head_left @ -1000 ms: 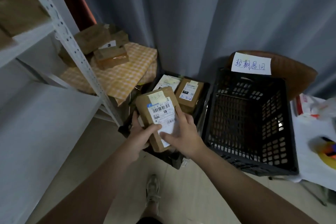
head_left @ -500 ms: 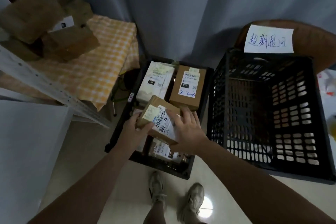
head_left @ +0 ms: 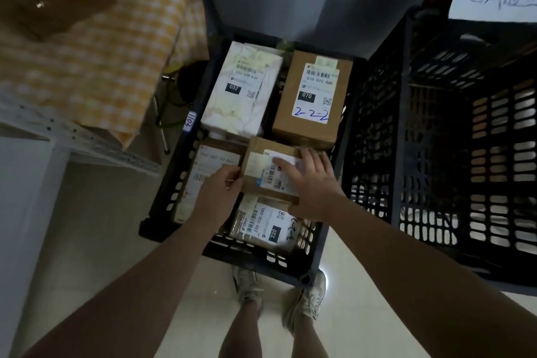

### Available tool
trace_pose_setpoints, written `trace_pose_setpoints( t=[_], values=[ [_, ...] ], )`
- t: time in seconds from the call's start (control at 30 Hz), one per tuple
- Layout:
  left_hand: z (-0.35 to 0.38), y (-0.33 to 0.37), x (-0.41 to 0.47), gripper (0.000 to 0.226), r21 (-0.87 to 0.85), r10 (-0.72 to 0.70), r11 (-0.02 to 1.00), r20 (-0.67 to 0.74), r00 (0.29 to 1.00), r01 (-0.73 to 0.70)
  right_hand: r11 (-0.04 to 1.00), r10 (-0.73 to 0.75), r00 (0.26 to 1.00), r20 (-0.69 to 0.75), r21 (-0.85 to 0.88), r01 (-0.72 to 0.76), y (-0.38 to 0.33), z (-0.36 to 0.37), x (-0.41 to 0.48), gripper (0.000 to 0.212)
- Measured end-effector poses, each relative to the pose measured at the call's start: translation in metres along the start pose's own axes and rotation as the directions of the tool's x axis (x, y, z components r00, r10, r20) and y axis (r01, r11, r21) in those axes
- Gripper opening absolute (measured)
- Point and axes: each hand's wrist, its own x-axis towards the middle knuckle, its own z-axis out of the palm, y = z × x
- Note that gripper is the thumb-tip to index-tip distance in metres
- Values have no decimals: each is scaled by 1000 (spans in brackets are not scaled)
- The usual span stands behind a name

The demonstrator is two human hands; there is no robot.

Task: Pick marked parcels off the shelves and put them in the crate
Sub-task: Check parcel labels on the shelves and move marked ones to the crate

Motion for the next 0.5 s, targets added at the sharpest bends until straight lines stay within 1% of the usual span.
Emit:
trace_pose_setpoints(
  t=[0.1,0.23,0.33,0.5],
  values=[
    [4,-6,7,25,23,36,999,-6,999,-36,999,49,998,-39,-8,-49,4,0,1,107],
    [8,-11,10,27,41,61,997,-9,998,-60,996,48,995,-91,-73,-55,7,-1,0,110],
    [12,-7,11,29,73,62,995,11,998,-62,994,52,995,-86,-91,-60,9,6,-1,107],
    [14,-5,14,35,131,15,991,36,999,-19,997,63,997,-40,-37,-64,7,17,2,96]
  ],
)
